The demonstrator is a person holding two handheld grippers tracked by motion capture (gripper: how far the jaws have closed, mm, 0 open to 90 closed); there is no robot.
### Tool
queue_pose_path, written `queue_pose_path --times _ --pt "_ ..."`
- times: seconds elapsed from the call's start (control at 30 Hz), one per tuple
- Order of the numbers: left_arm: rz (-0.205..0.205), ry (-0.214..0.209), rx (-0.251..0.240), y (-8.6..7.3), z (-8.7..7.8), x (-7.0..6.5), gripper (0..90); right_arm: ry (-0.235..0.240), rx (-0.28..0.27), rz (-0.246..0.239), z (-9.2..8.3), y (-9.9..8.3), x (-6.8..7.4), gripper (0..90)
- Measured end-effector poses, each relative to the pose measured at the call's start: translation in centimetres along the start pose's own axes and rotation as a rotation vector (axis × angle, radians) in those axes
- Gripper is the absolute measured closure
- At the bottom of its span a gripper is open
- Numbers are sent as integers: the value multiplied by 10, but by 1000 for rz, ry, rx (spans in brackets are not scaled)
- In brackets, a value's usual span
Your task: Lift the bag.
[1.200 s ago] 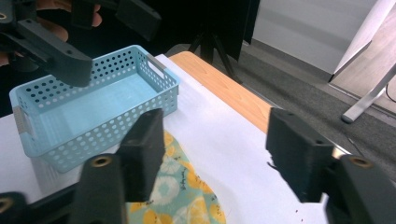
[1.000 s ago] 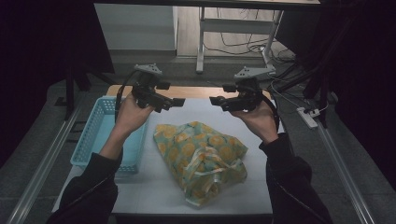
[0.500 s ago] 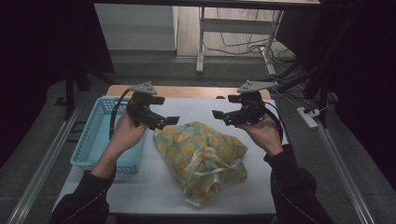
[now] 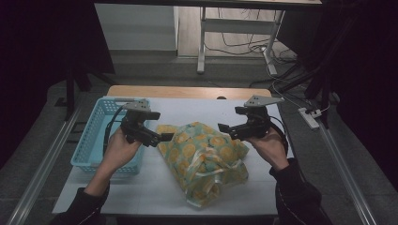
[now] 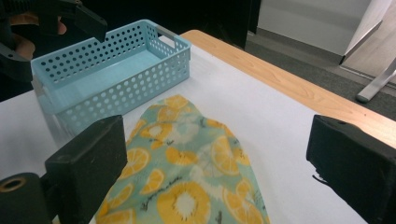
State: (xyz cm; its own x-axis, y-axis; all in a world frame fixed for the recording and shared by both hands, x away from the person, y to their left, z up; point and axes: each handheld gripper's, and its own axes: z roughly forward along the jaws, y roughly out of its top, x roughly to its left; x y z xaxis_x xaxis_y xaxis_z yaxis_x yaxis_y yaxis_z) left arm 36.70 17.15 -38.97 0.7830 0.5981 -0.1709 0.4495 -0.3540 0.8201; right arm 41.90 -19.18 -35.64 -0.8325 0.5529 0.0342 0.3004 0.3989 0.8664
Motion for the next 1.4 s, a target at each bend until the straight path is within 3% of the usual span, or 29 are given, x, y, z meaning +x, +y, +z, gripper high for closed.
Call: queue_pose_path --times 0.67,0.93,1.4 --pt "-63 48 23 -62 -9 -10 0 -36 14 35 -15 -53 0 20" --pt "-92 84 44 -85 -20 -18 0 -50 31 40 -24 -76 1 0" --pt "-117 124 32 -120 -38 -34 0 -90 26 60 -45 -110 13 0"
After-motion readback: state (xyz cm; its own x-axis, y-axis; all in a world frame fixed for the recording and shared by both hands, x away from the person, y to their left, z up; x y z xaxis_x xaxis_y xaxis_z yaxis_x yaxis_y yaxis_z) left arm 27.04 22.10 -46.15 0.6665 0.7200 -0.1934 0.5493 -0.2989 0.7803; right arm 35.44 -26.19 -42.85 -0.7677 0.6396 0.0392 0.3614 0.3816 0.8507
